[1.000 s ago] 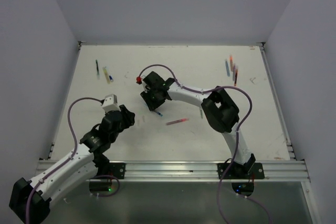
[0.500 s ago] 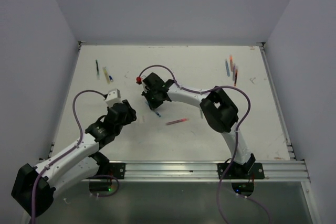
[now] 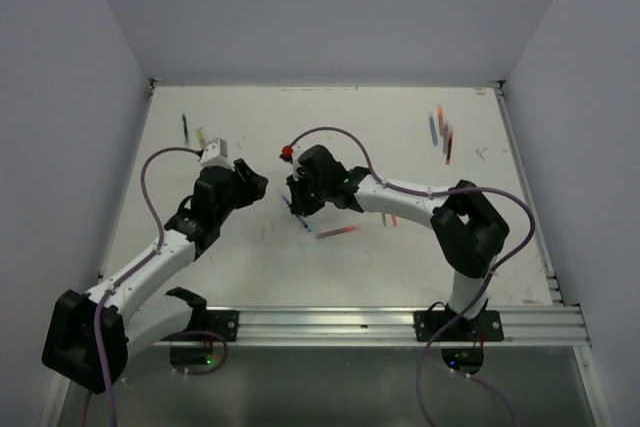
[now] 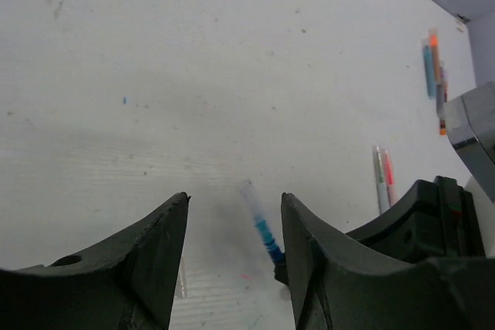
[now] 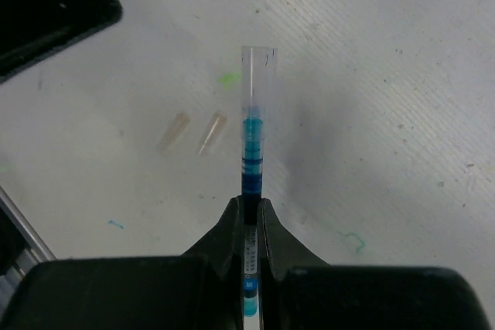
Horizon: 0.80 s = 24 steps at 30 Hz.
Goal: Open the pen caps
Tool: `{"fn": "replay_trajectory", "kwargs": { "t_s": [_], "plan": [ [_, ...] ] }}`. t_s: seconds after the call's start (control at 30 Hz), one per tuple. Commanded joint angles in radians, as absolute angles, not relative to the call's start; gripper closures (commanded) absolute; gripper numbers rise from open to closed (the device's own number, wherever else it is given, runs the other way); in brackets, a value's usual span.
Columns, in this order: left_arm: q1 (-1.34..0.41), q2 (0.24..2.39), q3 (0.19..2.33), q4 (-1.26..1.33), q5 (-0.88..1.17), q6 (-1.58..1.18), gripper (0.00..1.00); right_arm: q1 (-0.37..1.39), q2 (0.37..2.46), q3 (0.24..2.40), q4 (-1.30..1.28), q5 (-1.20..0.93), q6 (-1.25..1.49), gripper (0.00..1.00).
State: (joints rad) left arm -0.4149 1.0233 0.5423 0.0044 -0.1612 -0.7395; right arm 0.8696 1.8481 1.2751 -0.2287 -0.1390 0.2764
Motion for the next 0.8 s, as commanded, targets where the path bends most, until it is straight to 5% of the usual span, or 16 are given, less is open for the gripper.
{"fn": "replay_trajectory", "kwargs": {
  "t_s": [0.0,0.77],
  "plan": [
    [-0.387,1.034,0.517,0.216,0.077,-0.733,0.44,0.873,1.802,1.244,-0.107,-0.198,0.331,1.0],
    [-0.379,1.147,0.505,0.264,0.143,-0.87,0.45,0.874,1.71,1.164,0.052,-0.169,0.417,1.0]
  ]
}}
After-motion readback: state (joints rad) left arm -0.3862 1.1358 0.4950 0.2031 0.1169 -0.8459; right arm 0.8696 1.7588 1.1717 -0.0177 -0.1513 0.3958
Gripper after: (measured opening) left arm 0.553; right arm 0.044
